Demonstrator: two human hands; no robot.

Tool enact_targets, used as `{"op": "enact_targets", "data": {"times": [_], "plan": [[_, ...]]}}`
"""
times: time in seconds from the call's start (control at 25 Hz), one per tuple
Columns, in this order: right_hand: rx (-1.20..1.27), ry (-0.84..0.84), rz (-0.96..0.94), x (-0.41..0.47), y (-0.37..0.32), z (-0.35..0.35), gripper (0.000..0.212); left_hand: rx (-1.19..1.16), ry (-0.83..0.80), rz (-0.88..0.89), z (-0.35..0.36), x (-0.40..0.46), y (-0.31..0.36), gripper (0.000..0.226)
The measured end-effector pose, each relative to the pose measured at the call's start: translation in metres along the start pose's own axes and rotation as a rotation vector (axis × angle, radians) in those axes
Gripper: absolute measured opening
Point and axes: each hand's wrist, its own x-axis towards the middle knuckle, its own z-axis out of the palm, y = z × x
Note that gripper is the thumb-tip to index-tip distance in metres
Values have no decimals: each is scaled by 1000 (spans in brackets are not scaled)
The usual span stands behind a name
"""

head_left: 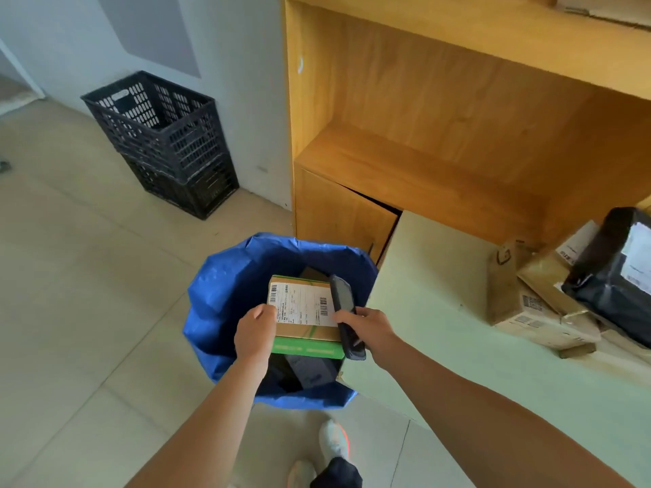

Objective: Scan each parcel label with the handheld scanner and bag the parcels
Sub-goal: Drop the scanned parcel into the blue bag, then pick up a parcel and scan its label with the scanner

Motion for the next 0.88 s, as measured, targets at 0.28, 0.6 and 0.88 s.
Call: {"op": "enact_targets", "data": {"times": [0.28, 0.6, 0.88], "plan": [[-113, -45, 87, 71, 1, 41, 35, 143, 58, -129, 12, 71, -36, 37], [-114, 81, 27, 116, -8, 48, 62, -129, 183, -142, 10, 111, -15, 58], [-137, 45, -2, 97, -40, 24, 69, -219, 35, -110, 22, 84, 36, 63]]}}
